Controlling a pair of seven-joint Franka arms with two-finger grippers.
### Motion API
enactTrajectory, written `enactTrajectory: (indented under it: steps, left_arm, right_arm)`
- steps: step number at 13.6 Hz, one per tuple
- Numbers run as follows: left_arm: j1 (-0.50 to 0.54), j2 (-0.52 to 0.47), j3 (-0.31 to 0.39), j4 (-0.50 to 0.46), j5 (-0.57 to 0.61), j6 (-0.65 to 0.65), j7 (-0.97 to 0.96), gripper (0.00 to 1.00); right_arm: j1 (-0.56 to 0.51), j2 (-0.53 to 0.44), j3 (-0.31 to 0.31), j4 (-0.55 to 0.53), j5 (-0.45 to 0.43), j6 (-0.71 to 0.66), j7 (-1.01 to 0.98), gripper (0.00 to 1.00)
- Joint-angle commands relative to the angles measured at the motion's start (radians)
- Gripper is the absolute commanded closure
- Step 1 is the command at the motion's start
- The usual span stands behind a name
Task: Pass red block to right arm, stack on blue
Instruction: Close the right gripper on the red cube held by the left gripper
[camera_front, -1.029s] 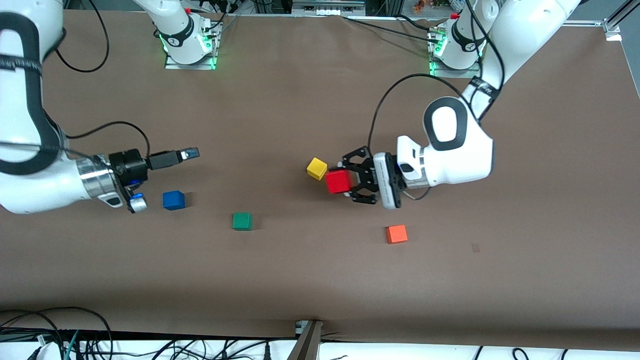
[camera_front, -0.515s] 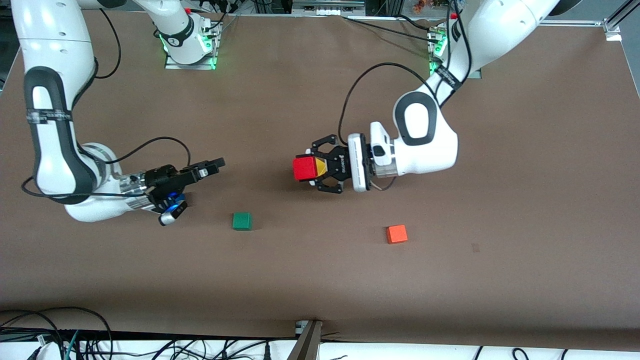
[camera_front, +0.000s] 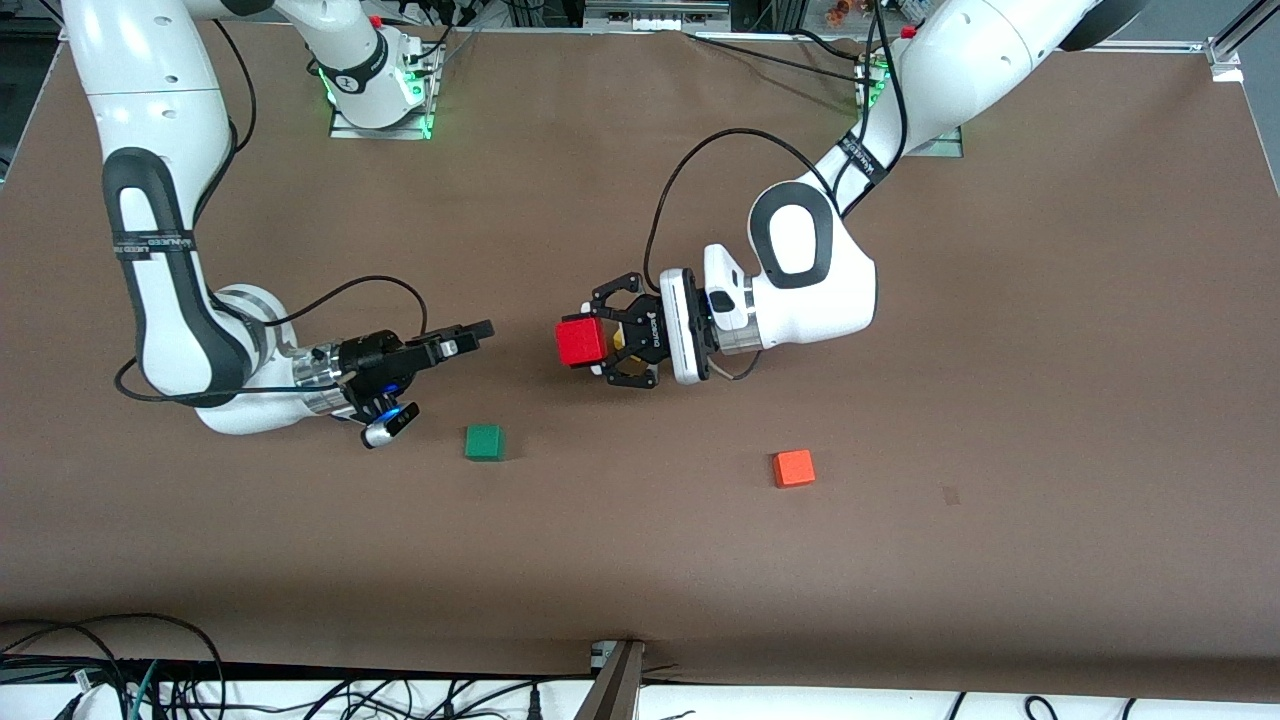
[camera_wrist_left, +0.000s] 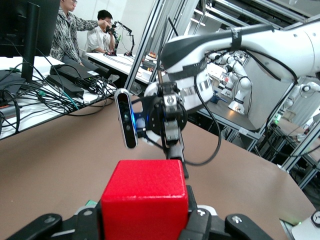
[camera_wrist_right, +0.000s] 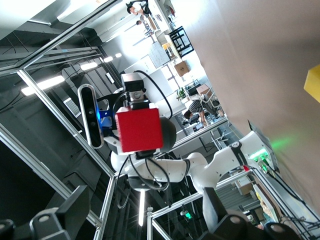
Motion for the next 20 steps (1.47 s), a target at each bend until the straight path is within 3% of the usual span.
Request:
enactTrajectory:
  steps: [1,10,19,20]
  left_arm:
    - [-0.025,0.026,0.002,0.051,-0.045,0.009,0.036,0.98]
    - [-0.037,0.048,0.003,0.070,-0.047,0.010,0.037,0.98]
    - [-0.039,0.049,0.003,0.070,-0.048,0.009,0.037,0.98]
    - [-0.039,0.051,0.003,0.070,-0.048,0.010,0.037,0.98]
  right_arm:
    - [0.040,-0.008,-0.001,-0.025,0.062,0.050,-0.041,0.00]
    - [0.114,-0.011,-0.001,-0.023,0.186,0.154,-0.043,0.00]
    - [0.146,-0.017,-0.001,-0.017,0.226,0.216,-0.041,0.00]
    - [0.146,-0.019,-0.001,-0.019,0.226,0.217,-0.041,0.06]
